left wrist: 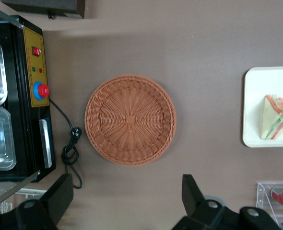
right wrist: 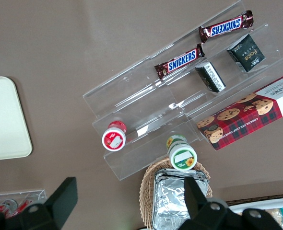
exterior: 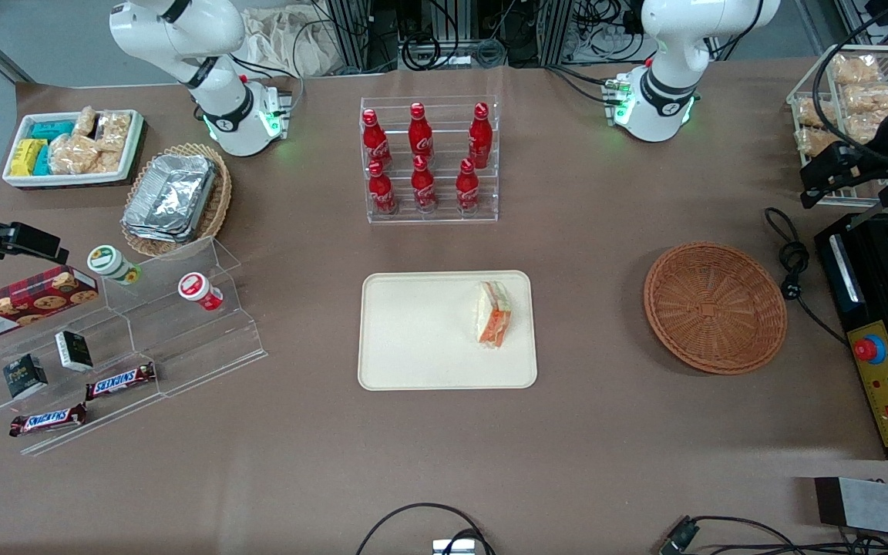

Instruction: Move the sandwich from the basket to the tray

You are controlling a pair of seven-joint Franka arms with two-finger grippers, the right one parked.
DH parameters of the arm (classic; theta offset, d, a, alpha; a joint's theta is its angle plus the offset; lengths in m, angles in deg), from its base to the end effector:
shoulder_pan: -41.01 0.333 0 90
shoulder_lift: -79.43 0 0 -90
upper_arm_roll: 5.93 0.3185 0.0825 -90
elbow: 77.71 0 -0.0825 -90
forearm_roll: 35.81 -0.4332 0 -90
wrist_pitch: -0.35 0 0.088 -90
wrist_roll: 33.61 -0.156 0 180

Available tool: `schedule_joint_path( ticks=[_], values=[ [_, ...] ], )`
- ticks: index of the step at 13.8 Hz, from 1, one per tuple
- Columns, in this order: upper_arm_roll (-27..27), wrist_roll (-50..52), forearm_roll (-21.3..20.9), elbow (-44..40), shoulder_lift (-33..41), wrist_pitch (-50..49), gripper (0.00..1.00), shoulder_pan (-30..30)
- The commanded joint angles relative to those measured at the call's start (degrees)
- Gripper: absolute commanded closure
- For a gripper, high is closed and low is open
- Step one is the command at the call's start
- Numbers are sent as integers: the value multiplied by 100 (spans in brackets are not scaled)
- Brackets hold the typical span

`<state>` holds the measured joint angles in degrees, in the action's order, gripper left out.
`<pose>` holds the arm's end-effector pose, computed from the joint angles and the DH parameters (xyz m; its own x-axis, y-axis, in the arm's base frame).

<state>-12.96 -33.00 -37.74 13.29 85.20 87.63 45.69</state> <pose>0.5682 -0.0212 0.6234 0.9990 -0.0286 0.0356 -0.0269 -0.9986 -0.0455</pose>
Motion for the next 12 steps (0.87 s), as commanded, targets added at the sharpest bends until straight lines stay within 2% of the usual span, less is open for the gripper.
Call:
schedule_joint_path(
  ticks=[1,5,9,12],
  values=[
    [-26,-104,105,-64,109,-220,0,33],
    [26,-70,79,-117,74,-273,0,-167],
    [816,-52,105,-143,65,-290,0,-818],
    [817,-52,105,-144,65,-290,0,-819]
  ],
)
